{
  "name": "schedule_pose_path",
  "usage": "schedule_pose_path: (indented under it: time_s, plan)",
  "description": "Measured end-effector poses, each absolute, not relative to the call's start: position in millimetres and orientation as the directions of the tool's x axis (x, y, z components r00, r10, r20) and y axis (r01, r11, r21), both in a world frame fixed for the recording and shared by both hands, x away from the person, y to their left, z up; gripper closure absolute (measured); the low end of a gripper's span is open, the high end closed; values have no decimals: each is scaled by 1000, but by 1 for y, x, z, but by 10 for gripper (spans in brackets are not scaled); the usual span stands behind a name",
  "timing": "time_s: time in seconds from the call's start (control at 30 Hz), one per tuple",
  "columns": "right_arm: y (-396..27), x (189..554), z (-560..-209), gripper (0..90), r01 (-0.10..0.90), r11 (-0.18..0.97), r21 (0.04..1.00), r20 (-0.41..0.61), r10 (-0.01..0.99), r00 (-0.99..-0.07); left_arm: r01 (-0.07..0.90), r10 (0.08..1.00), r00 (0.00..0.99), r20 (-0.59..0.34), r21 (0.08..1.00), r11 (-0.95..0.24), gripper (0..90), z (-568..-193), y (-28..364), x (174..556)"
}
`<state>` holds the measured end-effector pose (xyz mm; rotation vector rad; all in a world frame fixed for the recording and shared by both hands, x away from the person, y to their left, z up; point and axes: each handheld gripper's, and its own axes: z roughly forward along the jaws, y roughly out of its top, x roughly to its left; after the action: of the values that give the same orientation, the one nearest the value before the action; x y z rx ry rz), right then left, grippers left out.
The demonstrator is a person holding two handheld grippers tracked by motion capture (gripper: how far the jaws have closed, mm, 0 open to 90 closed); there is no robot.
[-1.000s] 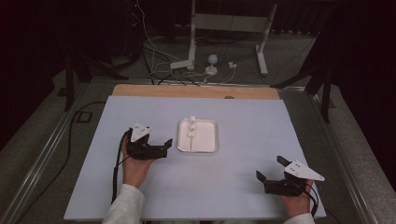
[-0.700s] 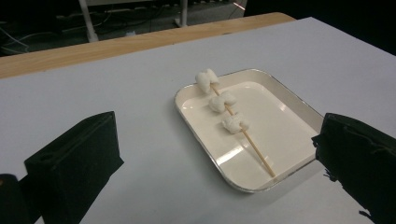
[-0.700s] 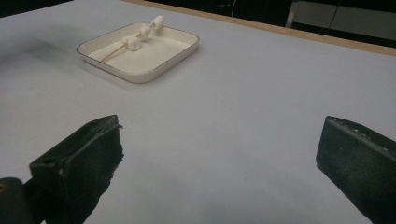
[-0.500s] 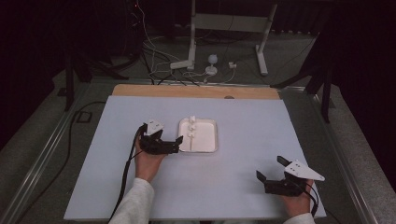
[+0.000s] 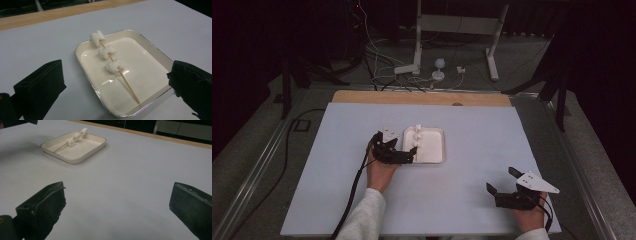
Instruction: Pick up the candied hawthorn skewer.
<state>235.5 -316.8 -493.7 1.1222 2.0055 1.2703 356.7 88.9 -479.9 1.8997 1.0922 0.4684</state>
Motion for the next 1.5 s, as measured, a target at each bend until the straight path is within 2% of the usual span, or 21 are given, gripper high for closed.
schedule_pose_path:
  time_s: [0.4,0.63,0.8,0.97,1.03,1.23,1.5]
  plan:
    - [-317,236,-494,2,371,223,902,7,848,-529,531,825,557,-94,805,-266,13,-490,72,364]
    - [-317,236,-494,2,371,223,901,8,848,-529,567,814,570,-112,771,-291,59,-497,62,368]
    - [-317,236,-495,2,373,223,901,9,849,-528,579,815,572,-88,748,-325,99,-502,55,369]
    - [-317,237,-495,2,375,223,900,9,849,-528,609,823,565,-66,706,-361,188,-508,49,371]
    - [-317,237,-495,2,376,222,900,11,849,-528,621,822,567,-62,688,-376,249,-511,48,373]
    - [-317,237,-495,2,378,221,899,13,849,-527,630,814,579,-39,656,-416,539,-514,46,373]
    - [-317,237,-495,2,378,223,898,11,849,-528,660,833,553,-9,615,-431,767,-509,43,377]
